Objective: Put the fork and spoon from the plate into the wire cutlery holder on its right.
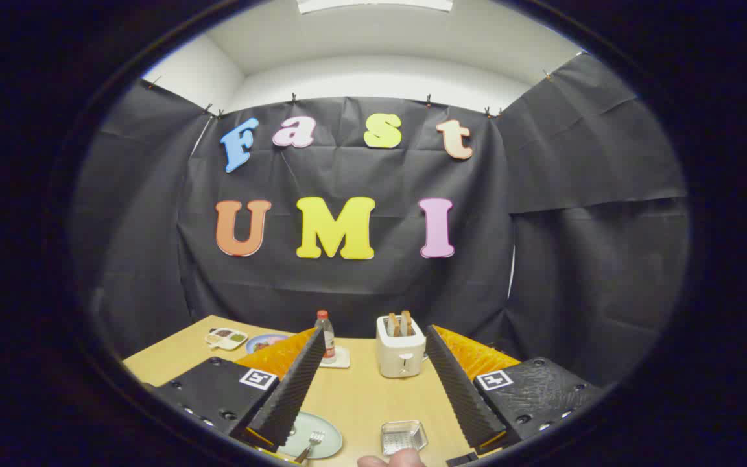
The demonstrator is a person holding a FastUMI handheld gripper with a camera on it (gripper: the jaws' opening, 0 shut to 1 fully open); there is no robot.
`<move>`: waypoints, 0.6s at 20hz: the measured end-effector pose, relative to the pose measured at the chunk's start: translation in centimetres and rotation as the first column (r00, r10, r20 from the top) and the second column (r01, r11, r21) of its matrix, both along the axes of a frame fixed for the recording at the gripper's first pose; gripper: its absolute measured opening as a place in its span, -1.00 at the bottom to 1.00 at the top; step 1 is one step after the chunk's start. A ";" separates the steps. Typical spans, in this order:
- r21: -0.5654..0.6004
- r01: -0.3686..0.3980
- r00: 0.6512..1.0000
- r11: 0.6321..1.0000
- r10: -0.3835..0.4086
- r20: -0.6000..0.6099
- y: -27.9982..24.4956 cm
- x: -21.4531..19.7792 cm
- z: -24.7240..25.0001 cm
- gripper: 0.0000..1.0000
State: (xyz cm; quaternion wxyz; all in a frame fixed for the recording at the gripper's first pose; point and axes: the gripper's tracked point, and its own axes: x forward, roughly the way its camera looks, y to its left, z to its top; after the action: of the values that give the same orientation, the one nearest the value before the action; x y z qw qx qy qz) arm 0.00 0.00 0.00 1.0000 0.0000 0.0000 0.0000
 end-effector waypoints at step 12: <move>0.013 0.094 0.995 0.996 -0.094 0.017 2.0 -4.4 3.0 0.91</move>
State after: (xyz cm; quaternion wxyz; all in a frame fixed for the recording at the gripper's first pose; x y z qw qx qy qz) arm -4.44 2.00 3.01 0.9988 0.0062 -0.0089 -0.0469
